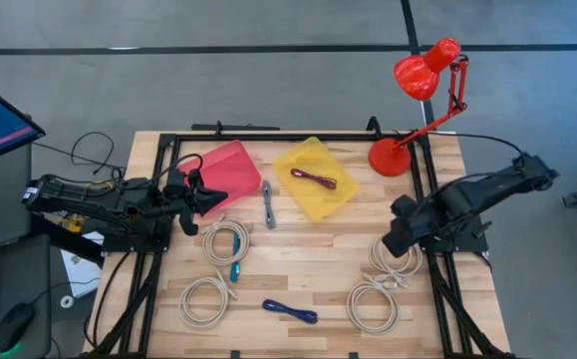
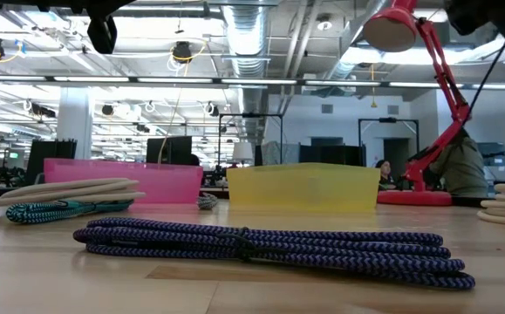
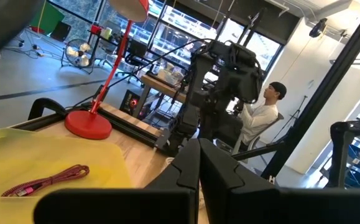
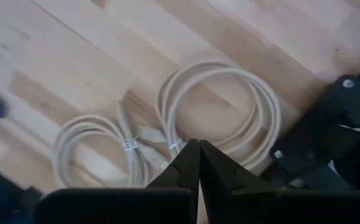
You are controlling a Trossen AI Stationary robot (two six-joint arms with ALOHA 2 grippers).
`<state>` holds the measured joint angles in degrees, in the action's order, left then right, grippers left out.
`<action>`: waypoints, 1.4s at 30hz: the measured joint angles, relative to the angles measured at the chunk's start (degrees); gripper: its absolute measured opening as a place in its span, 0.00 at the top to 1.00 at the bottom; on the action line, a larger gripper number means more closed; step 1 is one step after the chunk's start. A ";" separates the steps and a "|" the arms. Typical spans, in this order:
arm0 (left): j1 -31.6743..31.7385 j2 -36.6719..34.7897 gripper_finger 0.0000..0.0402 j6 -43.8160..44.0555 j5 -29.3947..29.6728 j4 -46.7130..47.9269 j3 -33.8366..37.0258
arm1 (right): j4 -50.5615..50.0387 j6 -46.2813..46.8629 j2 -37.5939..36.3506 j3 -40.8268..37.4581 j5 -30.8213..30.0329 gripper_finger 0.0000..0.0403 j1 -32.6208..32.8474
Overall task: Pick & Place USB Port
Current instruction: Put the white HDMI cable into the pink transparent bin
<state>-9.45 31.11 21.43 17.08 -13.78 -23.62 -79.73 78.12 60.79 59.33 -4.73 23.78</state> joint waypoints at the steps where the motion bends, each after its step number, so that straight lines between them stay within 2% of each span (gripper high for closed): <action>1: -0.02 0.00 0.99 0.00 0.01 0.00 0.00 | 0.09 0.76 0.94 0.00 0.04 1.00 0.32; 5: -0.02 0.01 0.99 0.00 0.00 0.00 0.00 | 0.02 5.00 5.00 0.00 0.16 0.94 0.37; 14: -0.01 0.01 0.99 0.00 0.01 0.00 0.00 | 1.29 6.94 12.59 -0.46 -0.18 0.69 0.69; 20: -0.01 0.01 0.99 0.00 0.00 0.00 0.00 | 15.72 7.50 13.45 -7.09 0.42 0.56 0.69; 25: -0.02 0.02 0.99 0.00 0.00 0.00 0.00 | 21.32 9.80 13.49 -11.63 0.42 0.54 0.69; 35: 0.00 0.01 0.99 0.00 0.00 0.02 0.00 | 32.09 11.94 13.47 -18.55 3.45 0.59 0.69; 42: 0.00 0.02 0.99 0.00 0.00 0.02 0.00 | 36.66 13.66 13.47 -21.90 4.38 0.58 0.96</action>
<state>-9.45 31.14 21.43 17.08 -13.76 -23.62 -43.07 91.78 74.26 37.43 -0.35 24.73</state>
